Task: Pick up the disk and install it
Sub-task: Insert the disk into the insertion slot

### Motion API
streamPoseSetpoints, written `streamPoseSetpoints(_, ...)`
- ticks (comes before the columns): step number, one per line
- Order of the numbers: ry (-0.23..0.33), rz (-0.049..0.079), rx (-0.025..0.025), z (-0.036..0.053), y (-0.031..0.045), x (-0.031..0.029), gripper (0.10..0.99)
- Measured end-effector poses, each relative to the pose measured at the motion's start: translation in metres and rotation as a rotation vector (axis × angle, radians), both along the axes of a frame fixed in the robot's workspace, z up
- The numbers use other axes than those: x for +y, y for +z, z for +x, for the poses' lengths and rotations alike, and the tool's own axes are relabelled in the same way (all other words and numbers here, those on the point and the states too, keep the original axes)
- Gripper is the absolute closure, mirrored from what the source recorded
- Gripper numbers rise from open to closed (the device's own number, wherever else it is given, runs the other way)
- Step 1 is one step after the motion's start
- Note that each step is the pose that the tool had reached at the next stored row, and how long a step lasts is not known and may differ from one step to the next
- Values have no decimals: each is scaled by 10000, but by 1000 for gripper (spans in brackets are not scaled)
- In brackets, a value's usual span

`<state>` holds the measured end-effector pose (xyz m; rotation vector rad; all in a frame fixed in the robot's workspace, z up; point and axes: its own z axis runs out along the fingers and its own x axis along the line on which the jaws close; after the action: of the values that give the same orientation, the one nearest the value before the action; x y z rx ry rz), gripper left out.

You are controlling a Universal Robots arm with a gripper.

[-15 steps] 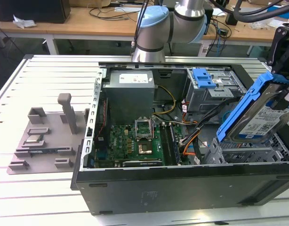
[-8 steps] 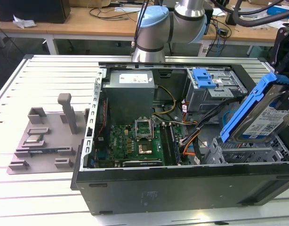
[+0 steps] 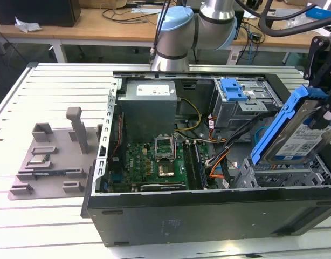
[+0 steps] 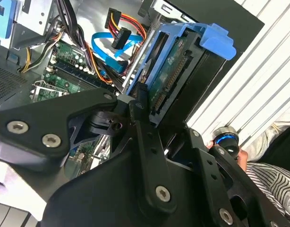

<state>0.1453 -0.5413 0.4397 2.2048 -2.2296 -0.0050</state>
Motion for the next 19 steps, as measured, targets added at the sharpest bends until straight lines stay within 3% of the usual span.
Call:
streamPoseSetpoints(7,0,-5,1,-46,-17,0,722)
streamPoseSetpoints(10,-1,-3,0,19,-24,1,722)
streamPoseSetpoints(19,-1,-21,0,63,-69,0,722)
